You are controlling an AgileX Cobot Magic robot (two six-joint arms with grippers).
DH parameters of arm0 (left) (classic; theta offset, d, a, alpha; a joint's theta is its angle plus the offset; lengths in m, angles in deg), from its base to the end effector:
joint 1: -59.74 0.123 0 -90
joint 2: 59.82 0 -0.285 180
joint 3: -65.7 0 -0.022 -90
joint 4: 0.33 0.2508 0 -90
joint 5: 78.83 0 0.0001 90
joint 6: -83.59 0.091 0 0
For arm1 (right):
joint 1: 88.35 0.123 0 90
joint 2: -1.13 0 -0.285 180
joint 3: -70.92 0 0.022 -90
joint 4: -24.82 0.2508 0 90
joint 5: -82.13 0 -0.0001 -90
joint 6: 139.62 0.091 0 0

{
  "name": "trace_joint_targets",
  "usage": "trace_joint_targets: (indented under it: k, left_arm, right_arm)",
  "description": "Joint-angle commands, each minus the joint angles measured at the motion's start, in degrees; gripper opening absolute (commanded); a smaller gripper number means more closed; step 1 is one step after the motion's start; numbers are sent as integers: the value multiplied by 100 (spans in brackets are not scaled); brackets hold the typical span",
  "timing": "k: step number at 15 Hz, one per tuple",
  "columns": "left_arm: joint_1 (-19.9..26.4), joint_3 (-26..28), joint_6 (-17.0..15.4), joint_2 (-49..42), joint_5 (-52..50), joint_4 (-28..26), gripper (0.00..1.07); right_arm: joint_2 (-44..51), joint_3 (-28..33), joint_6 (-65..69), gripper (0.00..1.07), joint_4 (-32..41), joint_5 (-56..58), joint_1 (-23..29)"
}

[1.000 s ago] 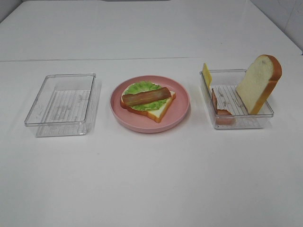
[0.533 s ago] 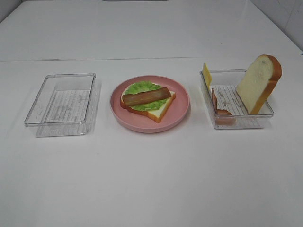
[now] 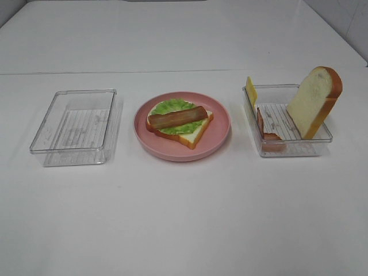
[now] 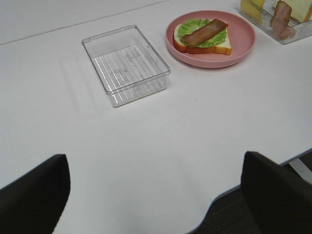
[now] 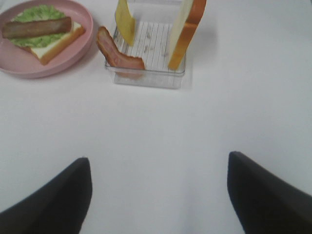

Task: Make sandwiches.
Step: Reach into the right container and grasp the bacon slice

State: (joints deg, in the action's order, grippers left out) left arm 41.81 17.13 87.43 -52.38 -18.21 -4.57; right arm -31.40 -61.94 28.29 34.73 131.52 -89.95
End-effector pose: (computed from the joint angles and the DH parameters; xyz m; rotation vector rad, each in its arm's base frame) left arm -0.0073 -0.0038 0.2777 0.3891 2.0045 -0.2427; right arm 0.0732 0.0099 0.2865 -0.1487 2.2345 0.0789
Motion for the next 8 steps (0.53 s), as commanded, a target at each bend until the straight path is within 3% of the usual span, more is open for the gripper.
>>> trace_joint_targets:
  k: [1, 2, 4, 5, 8]
  left_arm:
    - [-11, -11, -34, -109, -74, -11, 90]
    - [-11, -11, -34, -109, -74, -11, 90]
    - [-11, -11, -34, -109, -69, -11, 90]
    - [-11, -11, -34, -109, -69, -11, 90]
    - [-11, -11, -34, -109, -69, -11, 90]
  right_arm:
    - [-1157, -46, 29, 73, 63, -218, -40]
    - [-1450, -46, 29, 73, 86, -269, -40]
    - [-3054, -252, 6, 73, 573, -407, -40]
    - [-3272, -344, -17, 73, 670, -384, -34]
    - [-4532, -1083, -413, 73, 1450, -327, -34]
